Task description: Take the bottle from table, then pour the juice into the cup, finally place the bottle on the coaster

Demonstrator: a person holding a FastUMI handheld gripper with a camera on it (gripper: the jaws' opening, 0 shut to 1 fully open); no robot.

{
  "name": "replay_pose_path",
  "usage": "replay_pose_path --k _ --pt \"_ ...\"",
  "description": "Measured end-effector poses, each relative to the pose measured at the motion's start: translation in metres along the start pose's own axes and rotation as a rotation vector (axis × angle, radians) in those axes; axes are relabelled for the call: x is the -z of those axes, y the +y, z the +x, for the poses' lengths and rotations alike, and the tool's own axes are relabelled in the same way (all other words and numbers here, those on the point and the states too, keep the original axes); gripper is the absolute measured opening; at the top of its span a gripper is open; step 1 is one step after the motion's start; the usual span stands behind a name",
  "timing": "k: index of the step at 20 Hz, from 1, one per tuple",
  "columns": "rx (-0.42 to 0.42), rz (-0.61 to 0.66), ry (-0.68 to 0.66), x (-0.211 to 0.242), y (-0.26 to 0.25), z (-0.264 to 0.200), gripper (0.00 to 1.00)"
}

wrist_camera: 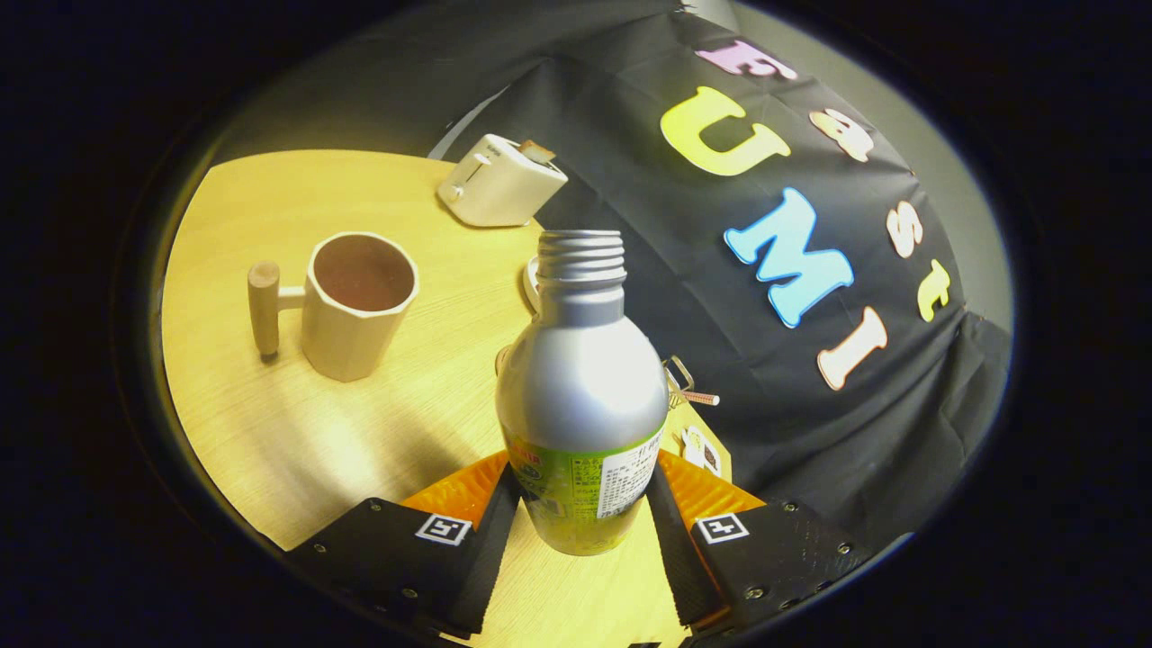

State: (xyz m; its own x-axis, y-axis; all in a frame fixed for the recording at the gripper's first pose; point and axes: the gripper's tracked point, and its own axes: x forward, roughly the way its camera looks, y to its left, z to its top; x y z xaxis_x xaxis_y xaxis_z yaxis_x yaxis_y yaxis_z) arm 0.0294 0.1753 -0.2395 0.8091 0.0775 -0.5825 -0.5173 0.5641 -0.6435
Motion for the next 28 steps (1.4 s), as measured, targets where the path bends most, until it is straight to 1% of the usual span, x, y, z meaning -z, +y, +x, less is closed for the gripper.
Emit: replay_pose_path --k 7,11,14,20,28 --pt "-0.050 -0.145 0.024 -0.013 0.025 0.005 0.76" --pt "-0.044 -0.209 0.050 -0.018 0.027 0.008 0.76" --pt "-0.028 -0.282 0.076 -0.023 0.025 0.012 0.76" --pt "-0.045 -0.417 0.126 -0.028 0.030 0.015 0.76" --pt "-0.051 -0.547 0.176 -0.031 0.028 0.019 0.76"
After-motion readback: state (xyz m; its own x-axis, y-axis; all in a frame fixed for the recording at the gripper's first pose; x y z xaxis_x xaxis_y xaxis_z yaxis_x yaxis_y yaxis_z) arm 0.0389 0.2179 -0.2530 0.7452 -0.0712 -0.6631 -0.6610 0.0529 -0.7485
